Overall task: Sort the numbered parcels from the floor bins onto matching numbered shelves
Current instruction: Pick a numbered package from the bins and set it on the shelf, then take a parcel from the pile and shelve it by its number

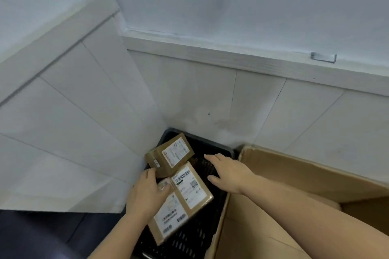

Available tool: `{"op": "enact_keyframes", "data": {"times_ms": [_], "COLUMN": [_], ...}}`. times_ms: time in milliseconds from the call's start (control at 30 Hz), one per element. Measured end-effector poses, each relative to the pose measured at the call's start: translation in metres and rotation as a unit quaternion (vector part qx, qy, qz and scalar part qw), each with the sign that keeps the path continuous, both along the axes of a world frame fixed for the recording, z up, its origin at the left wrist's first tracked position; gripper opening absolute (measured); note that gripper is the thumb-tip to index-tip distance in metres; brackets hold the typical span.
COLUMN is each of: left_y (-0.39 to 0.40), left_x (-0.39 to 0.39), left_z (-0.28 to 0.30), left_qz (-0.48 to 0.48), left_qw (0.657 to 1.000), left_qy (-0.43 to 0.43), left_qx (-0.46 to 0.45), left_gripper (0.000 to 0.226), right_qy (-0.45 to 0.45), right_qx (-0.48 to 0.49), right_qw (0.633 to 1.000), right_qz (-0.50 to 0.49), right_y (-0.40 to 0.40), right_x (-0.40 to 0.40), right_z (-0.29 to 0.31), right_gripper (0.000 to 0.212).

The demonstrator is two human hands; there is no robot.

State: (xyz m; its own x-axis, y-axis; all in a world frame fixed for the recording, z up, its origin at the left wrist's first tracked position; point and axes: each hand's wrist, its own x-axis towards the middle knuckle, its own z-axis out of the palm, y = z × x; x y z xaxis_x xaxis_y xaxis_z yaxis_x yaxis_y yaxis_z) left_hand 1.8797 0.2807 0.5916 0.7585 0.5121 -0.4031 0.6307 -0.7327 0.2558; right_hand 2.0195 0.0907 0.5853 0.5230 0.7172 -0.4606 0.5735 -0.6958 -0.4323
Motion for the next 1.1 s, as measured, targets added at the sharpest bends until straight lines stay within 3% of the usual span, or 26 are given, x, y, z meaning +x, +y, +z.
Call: {"op": "enact_keyframes", "data": {"times_ms": [200,333,467,633,800,967,1100], "left_y": [0.042,0.068,0.087,0.087,0.086,0.080,0.057], "left_x": [0.037,0.059,0.074,0.085,0.090,0.091,0.087], "left_z": [-0.072,-0.117,-0.162,-0.196,-0.199,-0.167,-0.112], "left_qz": [0.044,0.121,0.235,0.341,0.385,0.412,0.423], "left_qw": [0.999,0.990,0.958,0.909,0.882,0.855,0.826], "left_qy": [-0.024,-0.065,-0.096,-0.151,-0.188,-0.191,-0.193], "left_qx": [0.018,-0.028,-0.136,-0.186,-0.197,-0.251,-0.317], "left_gripper": [0.065,0.071,0.096,0.090,0.087,0.111,0.080], "right_qy": [0.007,0.037,0.077,0.107,0.126,0.127,0.160], "right_qx": [0.009,0.029,0.032,0.020,0.014,0.045,0.113], "right_qw": [1.000,0.999,0.994,0.991,0.989,0.986,0.966], "right_qz": [0.002,-0.027,-0.067,-0.072,-0.070,-0.095,-0.171], "right_y": [0.041,0.071,0.098,0.118,0.124,0.114,0.095], "right_x": [0.038,0.058,0.067,0.073,0.073,0.075,0.070], "right_z": [-0.087,-0.138,-0.184,-0.224,-0.229,-0.193,-0.143], "right_gripper": [0.067,0.067,0.063,0.067,0.070,0.067,0.071]}}
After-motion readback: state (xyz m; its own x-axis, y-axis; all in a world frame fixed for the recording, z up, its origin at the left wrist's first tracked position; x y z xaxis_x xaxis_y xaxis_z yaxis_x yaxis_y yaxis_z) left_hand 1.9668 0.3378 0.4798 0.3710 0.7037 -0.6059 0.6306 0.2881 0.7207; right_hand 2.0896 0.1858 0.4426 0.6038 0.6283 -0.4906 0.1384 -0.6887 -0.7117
